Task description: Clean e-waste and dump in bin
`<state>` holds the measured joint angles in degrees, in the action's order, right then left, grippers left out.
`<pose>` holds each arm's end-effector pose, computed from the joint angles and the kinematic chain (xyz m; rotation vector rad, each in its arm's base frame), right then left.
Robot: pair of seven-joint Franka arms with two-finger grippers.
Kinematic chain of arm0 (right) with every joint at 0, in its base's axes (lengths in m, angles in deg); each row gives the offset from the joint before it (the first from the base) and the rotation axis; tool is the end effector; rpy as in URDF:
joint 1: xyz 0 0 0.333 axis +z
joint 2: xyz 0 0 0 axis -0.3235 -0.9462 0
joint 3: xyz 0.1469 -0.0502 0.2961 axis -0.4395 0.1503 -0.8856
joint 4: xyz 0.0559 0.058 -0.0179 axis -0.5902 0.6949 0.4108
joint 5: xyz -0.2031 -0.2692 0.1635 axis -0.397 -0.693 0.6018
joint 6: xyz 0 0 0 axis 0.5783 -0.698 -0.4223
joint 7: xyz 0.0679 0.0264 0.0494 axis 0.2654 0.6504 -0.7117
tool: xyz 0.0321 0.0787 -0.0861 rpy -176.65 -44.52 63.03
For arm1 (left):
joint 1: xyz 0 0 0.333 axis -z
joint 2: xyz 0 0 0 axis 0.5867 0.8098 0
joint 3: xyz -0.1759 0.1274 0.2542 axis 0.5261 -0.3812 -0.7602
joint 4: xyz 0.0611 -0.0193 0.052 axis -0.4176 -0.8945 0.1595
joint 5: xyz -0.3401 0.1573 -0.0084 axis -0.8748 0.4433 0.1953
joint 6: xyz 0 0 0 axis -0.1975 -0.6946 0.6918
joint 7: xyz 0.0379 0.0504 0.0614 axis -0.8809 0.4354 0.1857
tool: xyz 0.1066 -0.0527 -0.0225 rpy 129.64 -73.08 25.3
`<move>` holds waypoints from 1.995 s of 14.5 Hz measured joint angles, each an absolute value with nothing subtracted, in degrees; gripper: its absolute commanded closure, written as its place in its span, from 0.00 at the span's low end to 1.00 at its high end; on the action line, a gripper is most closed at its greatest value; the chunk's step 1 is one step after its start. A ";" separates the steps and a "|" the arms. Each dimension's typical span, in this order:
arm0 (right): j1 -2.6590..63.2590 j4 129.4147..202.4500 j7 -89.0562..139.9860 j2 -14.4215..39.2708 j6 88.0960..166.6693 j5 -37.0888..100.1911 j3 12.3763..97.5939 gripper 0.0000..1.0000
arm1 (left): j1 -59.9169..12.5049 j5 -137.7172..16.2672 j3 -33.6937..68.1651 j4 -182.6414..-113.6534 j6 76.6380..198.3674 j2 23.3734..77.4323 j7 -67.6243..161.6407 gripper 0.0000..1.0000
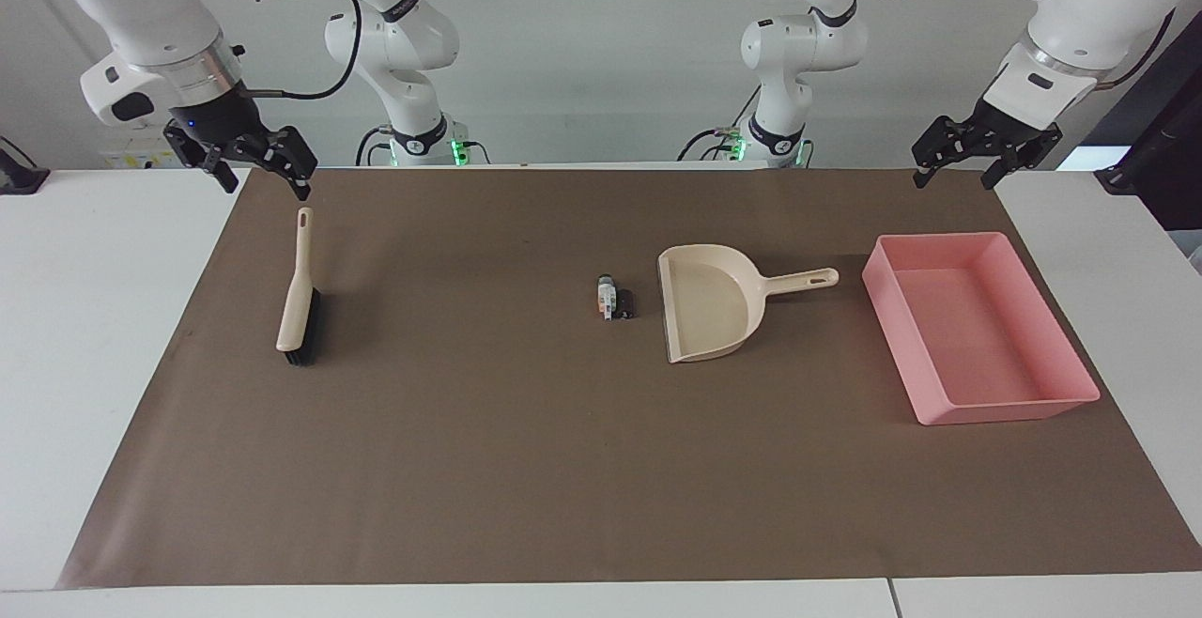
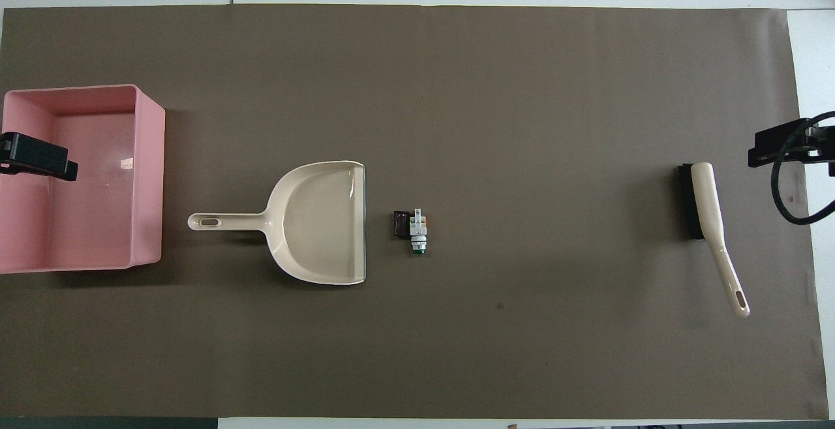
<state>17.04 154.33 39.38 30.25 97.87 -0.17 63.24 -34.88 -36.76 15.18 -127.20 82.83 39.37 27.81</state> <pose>0.5158 -0.0288 0.6342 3.1125 -0.2381 -0.0424 0.5169 -0.0212 0.6437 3.1136 -0.1596 -0.0941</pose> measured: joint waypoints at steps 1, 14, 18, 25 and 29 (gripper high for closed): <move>17.04 154.35 39.38 30.26 97.84 -0.17 63.25 0.00 | -34.85 -36.76 15.31 -127.20 82.83 39.37 27.81 0.01; 5.83 193.08 24.86 41.36 123.34 -0.18 63.87 0.00 | -30.55 -36.53 17.01 -129.25 81.89 39.10 13.14 0.02; 2.72 201.66 22.08 38.78 134.17 -0.18 64.00 0.00 | -29.71 -36.52 17.08 -132.87 84.66 39.08 -1.15 0.01; 2.16 205.50 18.25 38.33 137.34 -0.18 63.82 0.07 | -25.02 -36.42 17.28 -143.49 95.30 39.09 -22.48 0.10; 1.71 206.05 17.64 38.33 137.34 -0.18 63.86 0.17 | -22.64 -31.41 17.31 -151.23 104.83 39.08 -27.45 0.10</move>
